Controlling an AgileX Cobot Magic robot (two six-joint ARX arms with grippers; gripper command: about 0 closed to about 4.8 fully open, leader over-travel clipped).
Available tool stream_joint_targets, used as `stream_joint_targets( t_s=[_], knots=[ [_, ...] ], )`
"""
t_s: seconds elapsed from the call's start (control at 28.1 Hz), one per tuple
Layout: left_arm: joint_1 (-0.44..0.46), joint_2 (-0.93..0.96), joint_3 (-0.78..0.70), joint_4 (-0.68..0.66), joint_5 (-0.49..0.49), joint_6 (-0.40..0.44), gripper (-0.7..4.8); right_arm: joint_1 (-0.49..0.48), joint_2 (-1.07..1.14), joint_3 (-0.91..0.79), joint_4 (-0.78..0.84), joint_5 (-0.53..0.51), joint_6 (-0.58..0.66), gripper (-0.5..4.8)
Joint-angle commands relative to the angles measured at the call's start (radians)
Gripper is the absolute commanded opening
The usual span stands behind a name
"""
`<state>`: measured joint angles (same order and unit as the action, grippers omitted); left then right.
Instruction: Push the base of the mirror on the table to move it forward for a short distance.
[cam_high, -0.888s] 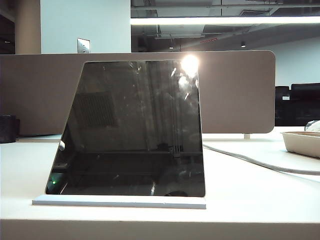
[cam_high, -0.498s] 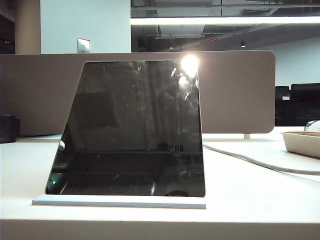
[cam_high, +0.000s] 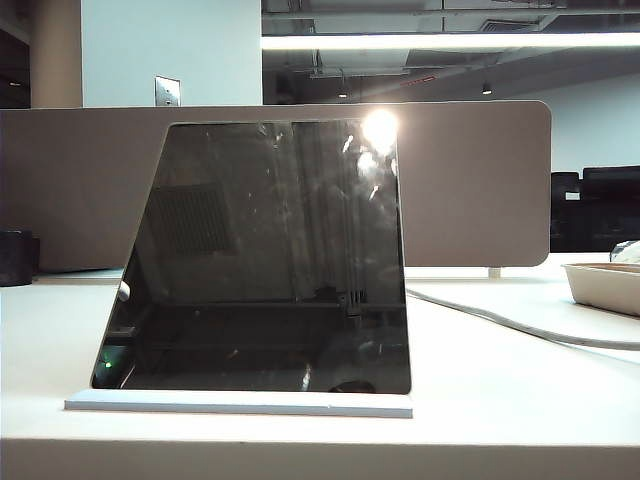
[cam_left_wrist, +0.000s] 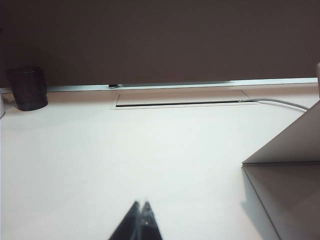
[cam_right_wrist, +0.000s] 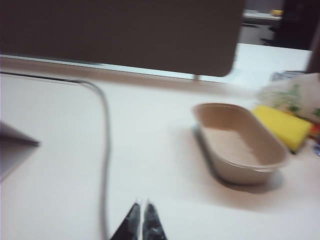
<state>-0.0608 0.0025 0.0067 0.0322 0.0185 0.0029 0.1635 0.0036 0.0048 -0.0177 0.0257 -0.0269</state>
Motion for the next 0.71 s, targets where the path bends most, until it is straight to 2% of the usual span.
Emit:
stream_joint_targets(
  t_s=[0.04, 0.39, 0.71],
  knots=[
    [0.000, 0.000, 0.001, 0.007, 0.005, -0.003, -0.02, 0.081, 0.000, 0.001, 0.014, -0.002, -0.001, 0.22],
    [0.000, 0.000, 0.001, 0.007, 0.005, -0.003, -0.02, 0.328, 0.000, 0.001, 0.014, -0.002, -0.001, 0.22],
    [0.000, 0.000, 0.001, 0.007, 0.005, -0.003, -0.02, 0.460, 0.000, 0.001, 0.014, -0.002, -0.001, 0.22]
  ],
)
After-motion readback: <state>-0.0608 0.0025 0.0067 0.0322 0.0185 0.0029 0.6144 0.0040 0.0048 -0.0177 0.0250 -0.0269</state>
